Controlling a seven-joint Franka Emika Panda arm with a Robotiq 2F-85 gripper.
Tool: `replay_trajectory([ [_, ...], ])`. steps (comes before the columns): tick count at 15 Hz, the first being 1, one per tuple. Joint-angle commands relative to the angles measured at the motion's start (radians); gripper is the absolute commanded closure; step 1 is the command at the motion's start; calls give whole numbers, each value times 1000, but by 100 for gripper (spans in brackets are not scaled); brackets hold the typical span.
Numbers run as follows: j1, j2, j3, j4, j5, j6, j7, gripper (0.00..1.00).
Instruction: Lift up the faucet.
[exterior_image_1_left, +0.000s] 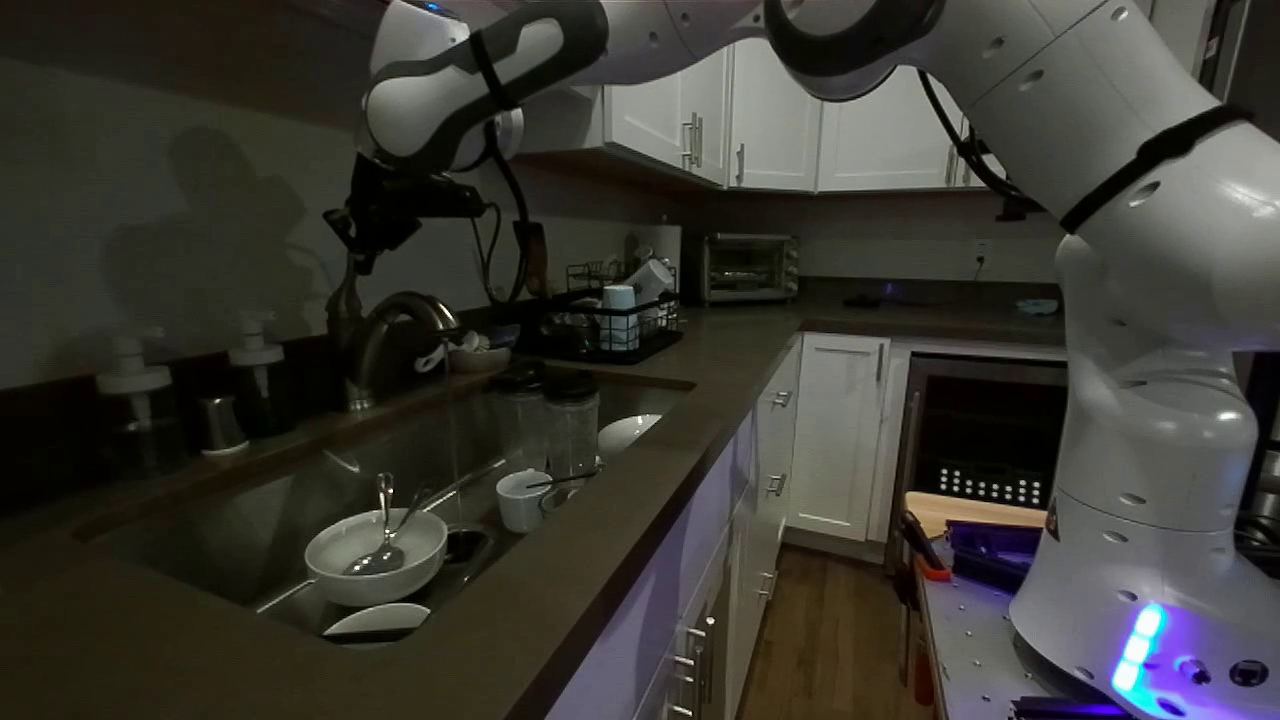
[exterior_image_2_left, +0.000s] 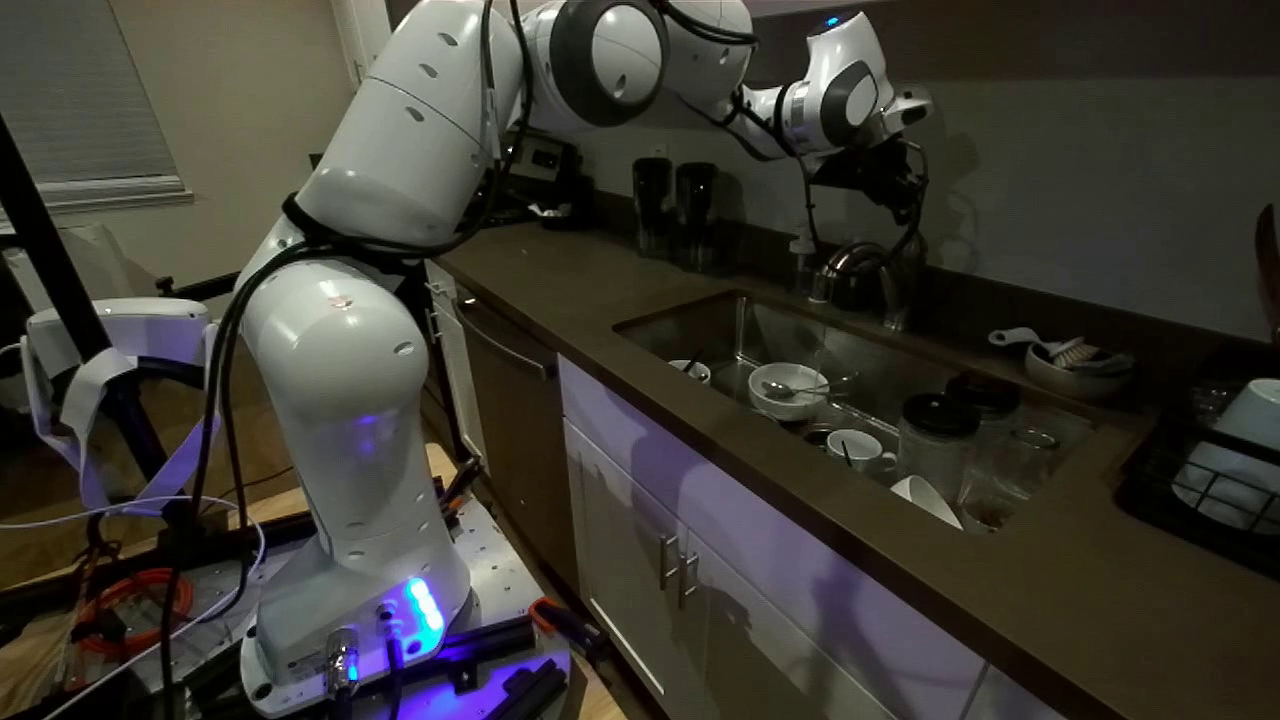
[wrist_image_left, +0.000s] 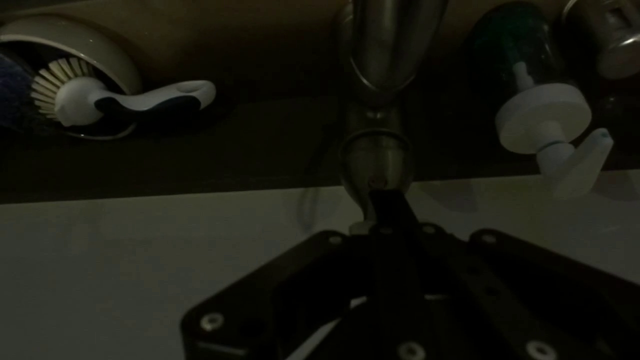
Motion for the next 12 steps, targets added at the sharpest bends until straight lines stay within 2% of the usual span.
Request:
replay_trajectory([
  [1,6,39,-17,111,-31,-15,-6,100],
  [4,12,57,-23,141,-40,-12,3,100],
  [7,25,66,-44,140,-65,59,39,100],
  [9,49,59,-77,105,-91,127,94,100],
  [12,79,25,-97,12,-104,152,147,100],
])
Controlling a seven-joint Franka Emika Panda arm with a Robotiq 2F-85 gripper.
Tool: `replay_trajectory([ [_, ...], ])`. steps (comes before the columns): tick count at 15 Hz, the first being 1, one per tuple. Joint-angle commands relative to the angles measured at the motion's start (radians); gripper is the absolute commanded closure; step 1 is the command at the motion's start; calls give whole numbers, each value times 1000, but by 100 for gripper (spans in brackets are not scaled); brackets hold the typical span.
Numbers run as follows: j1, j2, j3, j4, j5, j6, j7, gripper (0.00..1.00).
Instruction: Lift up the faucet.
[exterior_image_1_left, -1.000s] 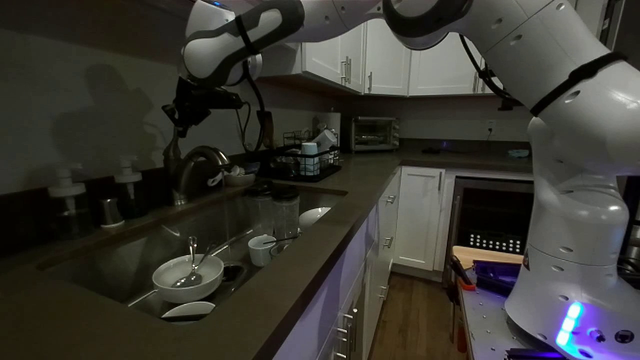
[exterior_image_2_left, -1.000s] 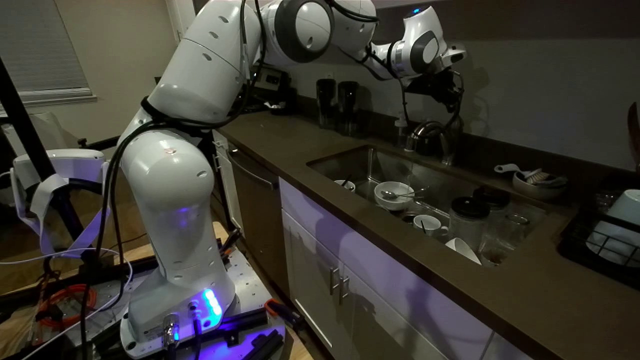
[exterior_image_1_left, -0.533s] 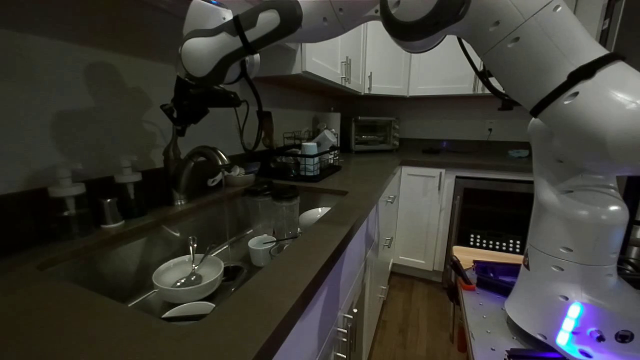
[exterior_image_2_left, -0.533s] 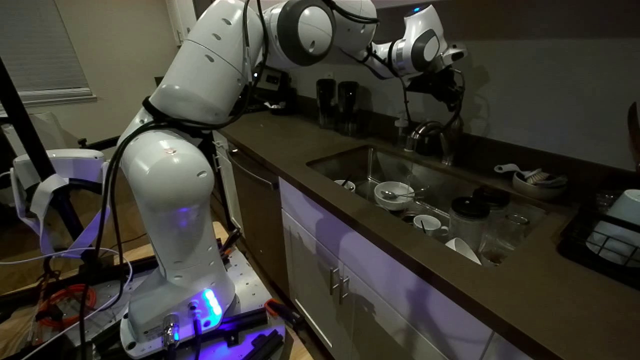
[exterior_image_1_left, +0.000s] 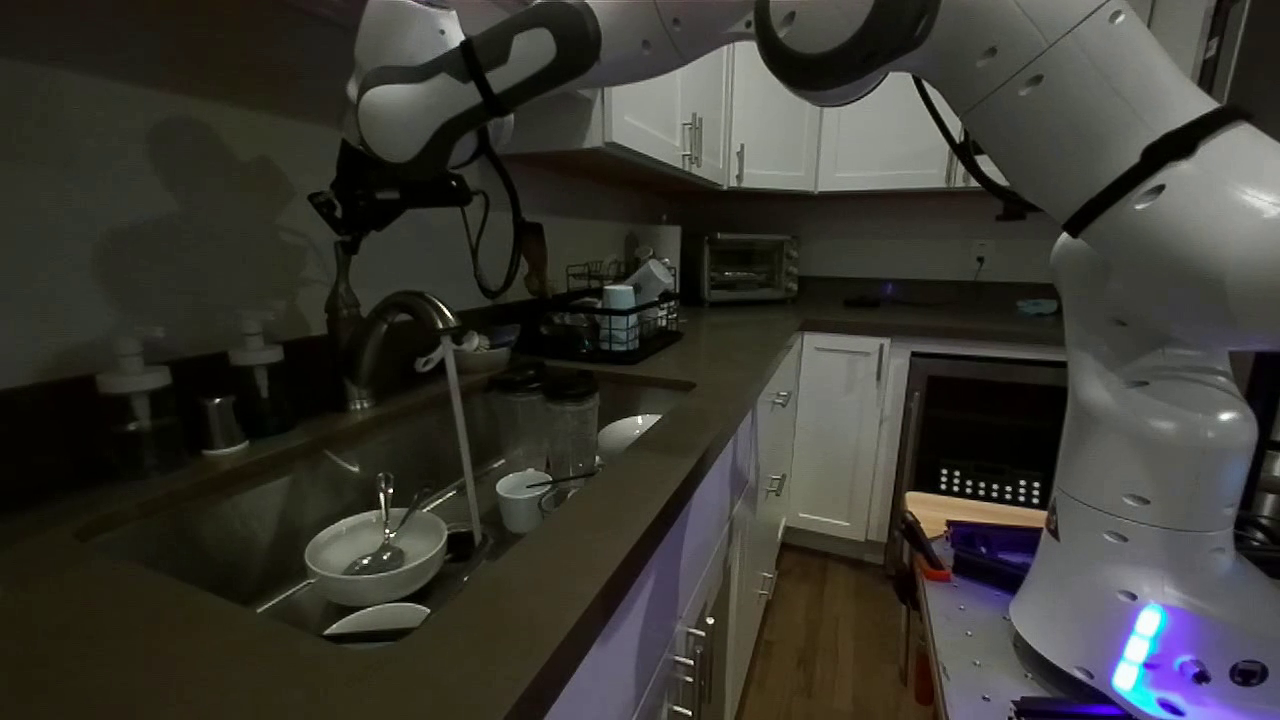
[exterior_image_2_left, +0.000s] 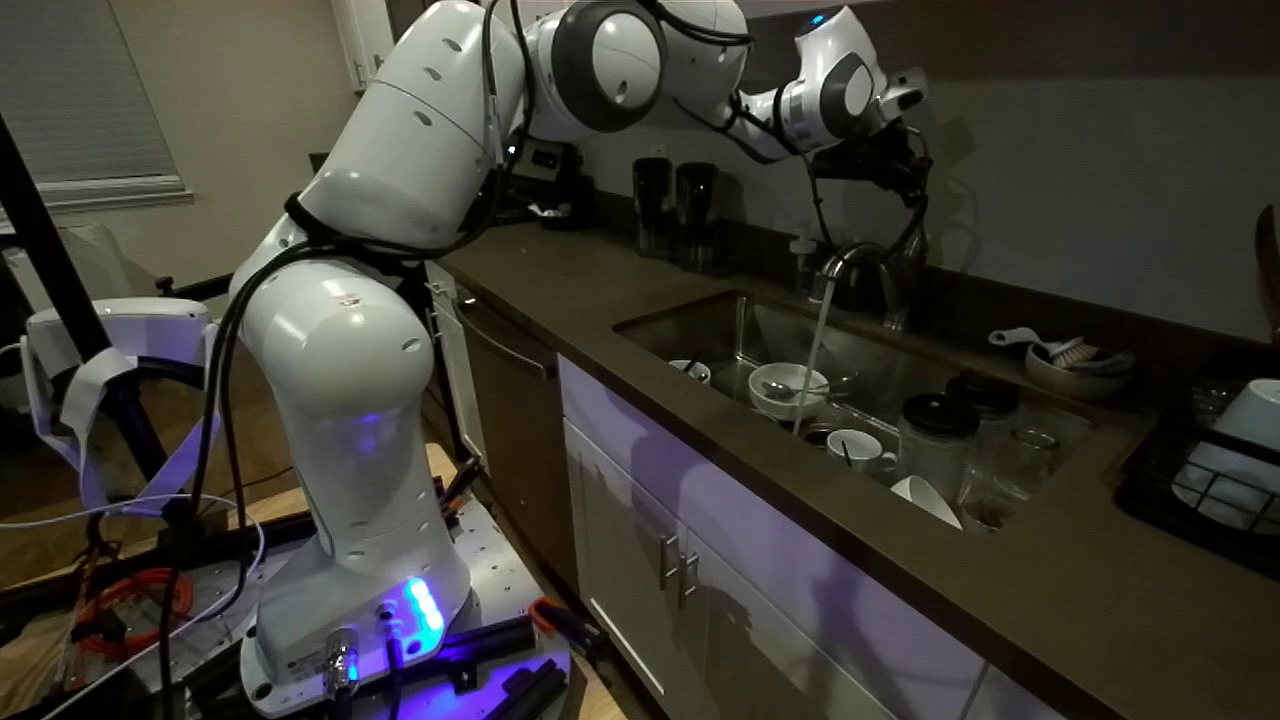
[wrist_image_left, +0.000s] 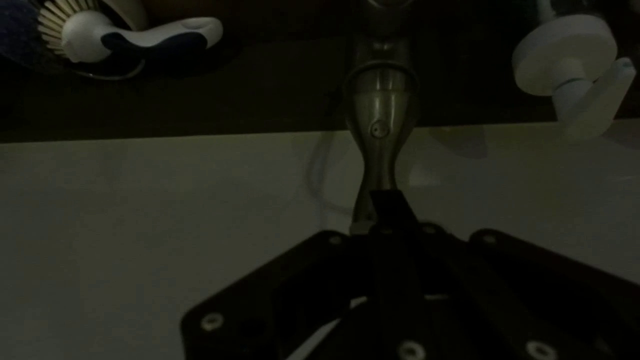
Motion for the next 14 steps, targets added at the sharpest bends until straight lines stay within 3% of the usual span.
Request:
replay_trajectory([
  [1,41,-20,-44,-77,-42,113,94,100],
  [9,132,-164,-152,-378,-65,347,185,100],
  [14,133,-296,-138,-529,-51,343,124,100],
])
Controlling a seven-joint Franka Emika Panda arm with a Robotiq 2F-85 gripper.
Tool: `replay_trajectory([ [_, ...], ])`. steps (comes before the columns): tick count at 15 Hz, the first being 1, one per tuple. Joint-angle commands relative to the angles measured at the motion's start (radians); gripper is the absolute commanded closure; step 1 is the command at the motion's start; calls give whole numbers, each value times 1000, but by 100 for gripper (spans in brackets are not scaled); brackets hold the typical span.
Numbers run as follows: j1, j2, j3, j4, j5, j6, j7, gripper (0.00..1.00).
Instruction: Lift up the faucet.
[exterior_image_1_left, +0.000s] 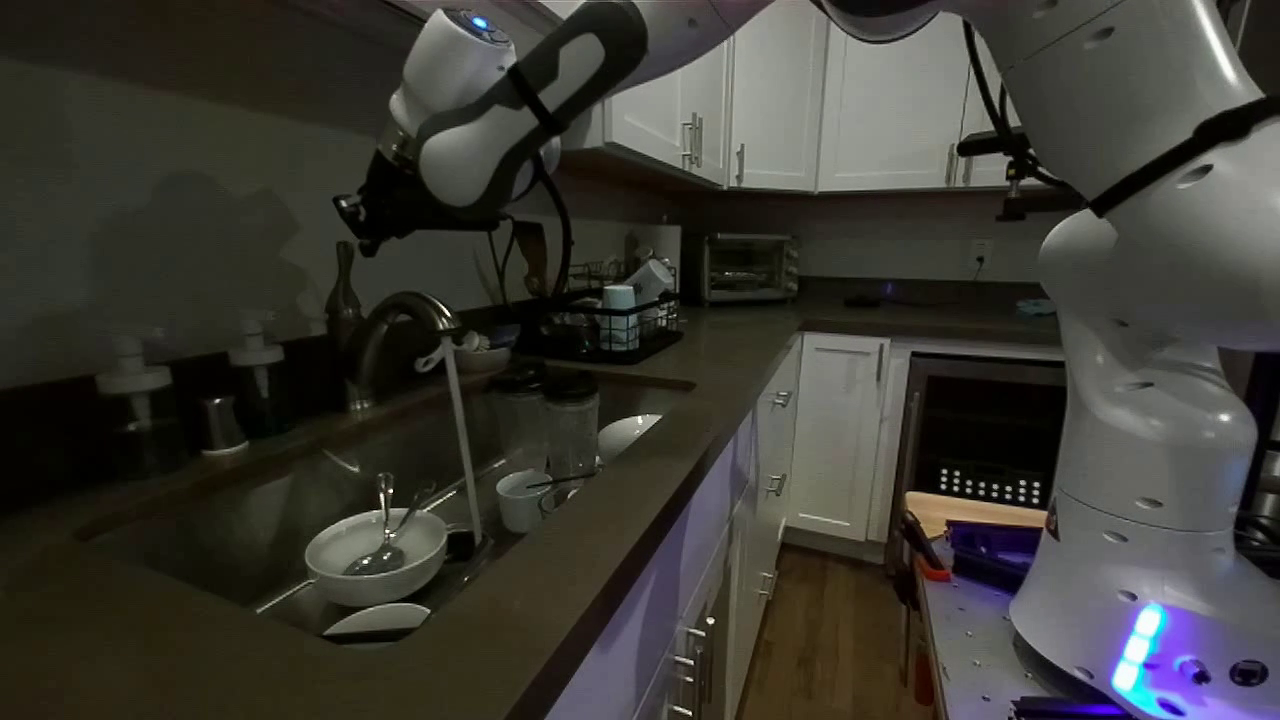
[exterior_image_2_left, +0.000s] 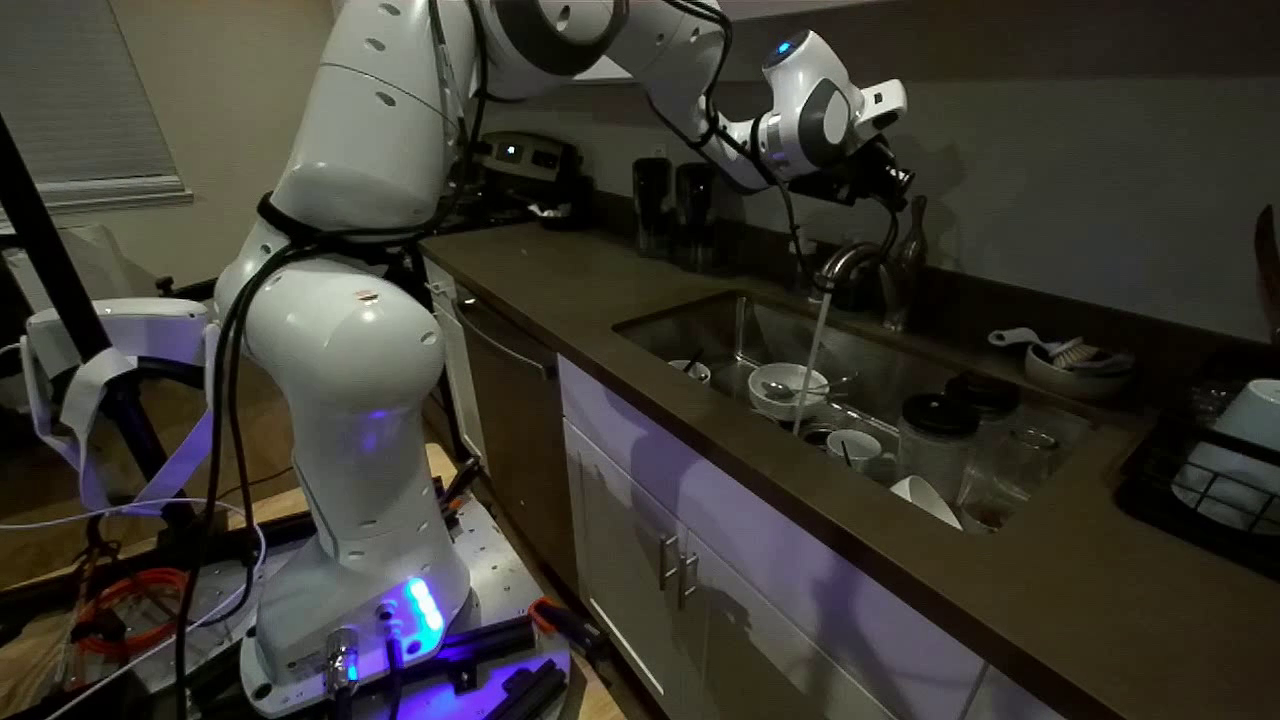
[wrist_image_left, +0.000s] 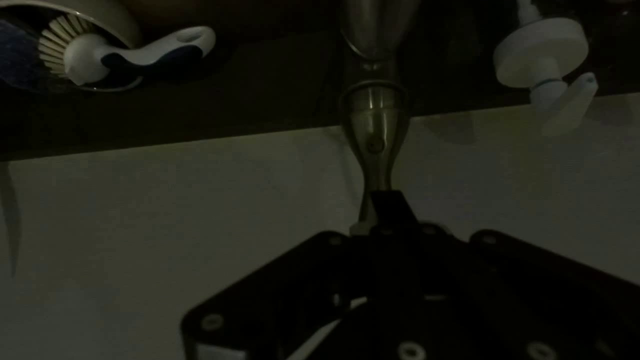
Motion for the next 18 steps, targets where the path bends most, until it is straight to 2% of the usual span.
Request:
replay_trajectory([
  [1,8,-151,5,-159,-17,-11,-35,100],
  [4,-10,-241,29,-215,-2,-80,-99,100],
  [7,-26,-324,54,-242,34,-218,-175,100],
  [8,-69,-350,103,-240,16,-277,-182,100],
  [12,-130,-406,177,-202,15,-473,-219,100],
  [18,-195,-444,261,-169,121,-661,-340,100],
])
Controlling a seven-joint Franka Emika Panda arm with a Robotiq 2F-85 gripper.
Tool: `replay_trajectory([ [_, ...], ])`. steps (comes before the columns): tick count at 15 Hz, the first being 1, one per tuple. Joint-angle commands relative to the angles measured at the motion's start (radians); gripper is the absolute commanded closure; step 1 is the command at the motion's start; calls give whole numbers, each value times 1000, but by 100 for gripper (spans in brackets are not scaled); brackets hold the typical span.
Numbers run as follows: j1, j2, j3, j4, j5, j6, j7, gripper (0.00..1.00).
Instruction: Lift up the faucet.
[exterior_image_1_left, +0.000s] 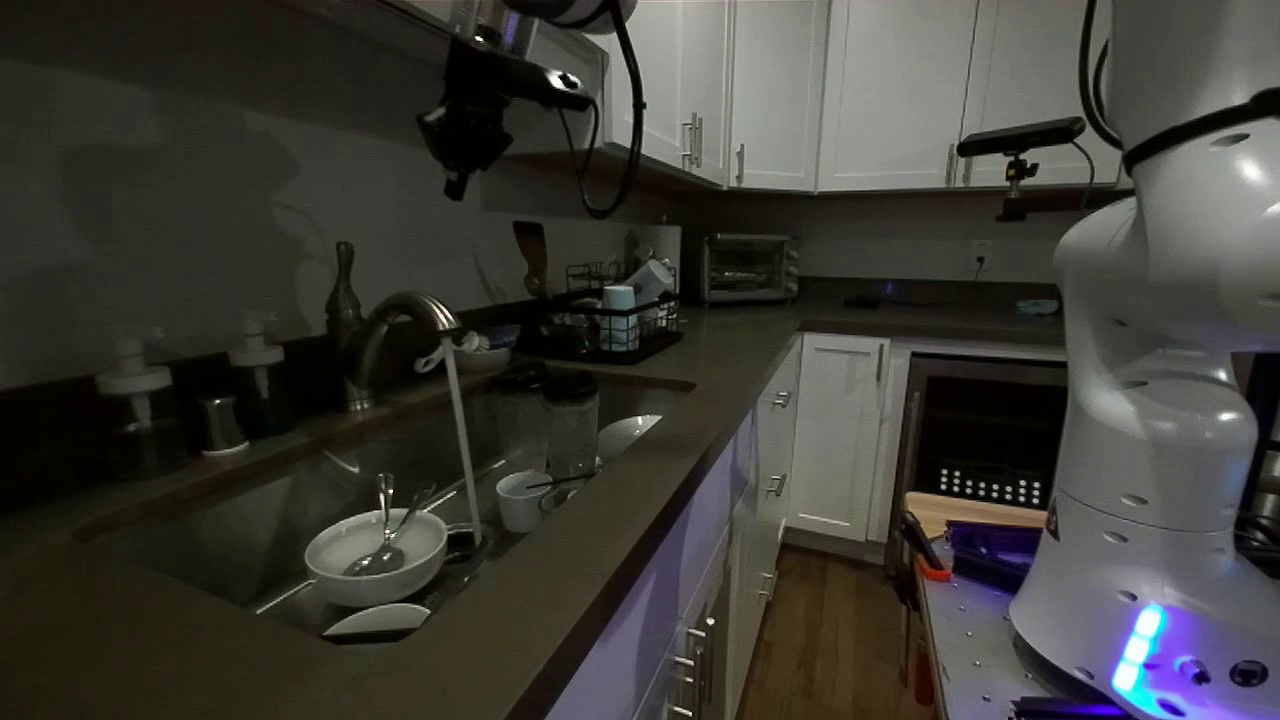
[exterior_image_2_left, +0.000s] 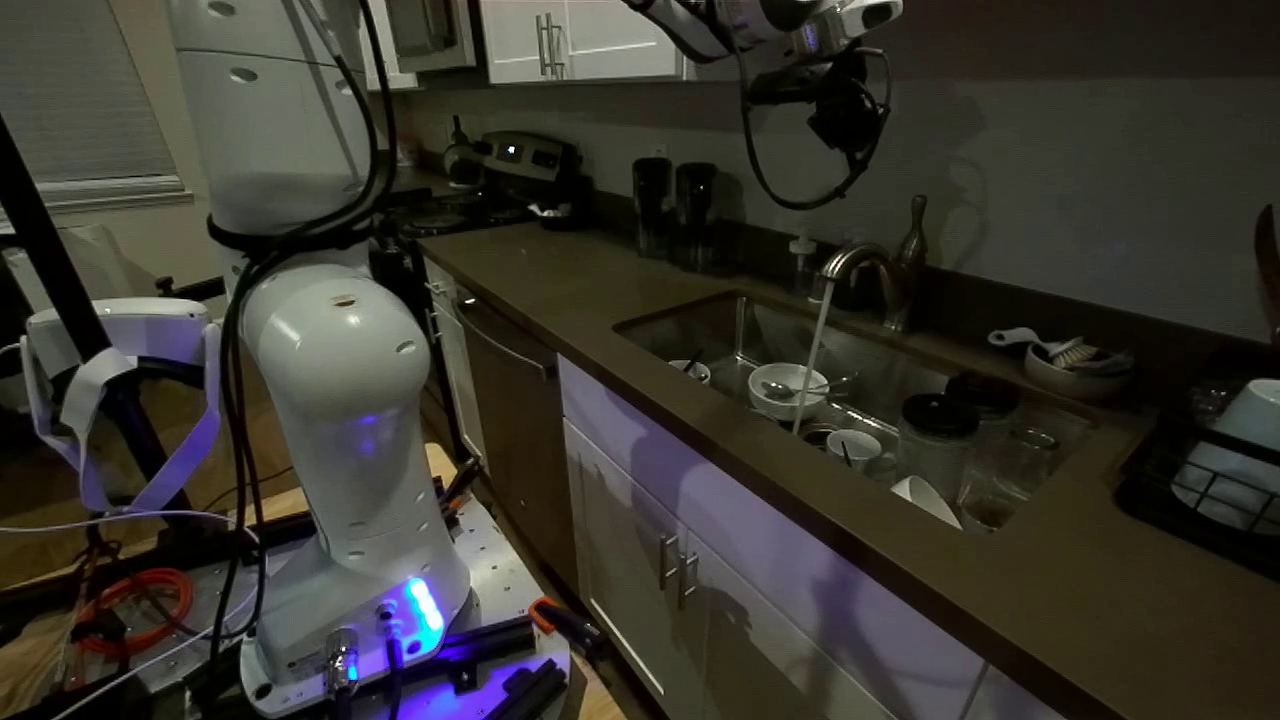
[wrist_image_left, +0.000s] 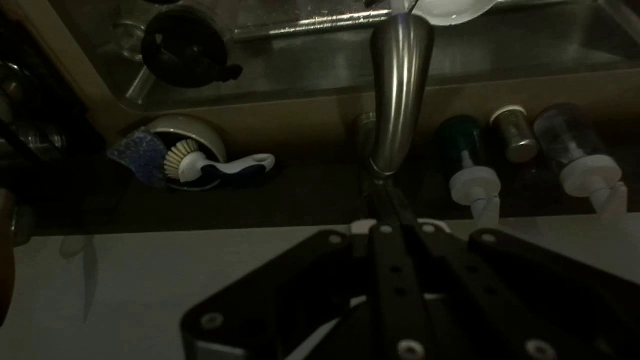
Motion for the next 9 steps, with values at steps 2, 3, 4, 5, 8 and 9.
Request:
replay_trajectory([
  [2,-51,-23,48,32,44,-120,-83,100],
  [3,-57,-31,50,27,34,-121,-81,100],
  [4,-63,-43,49,19,30,-121,-83,100],
  [5,-71,-60,47,5,33,-118,-87,100],
  [8,-90,-108,44,-40,44,-116,-90,100],
  [9,-95,-125,44,-59,40,-114,-85,100],
])
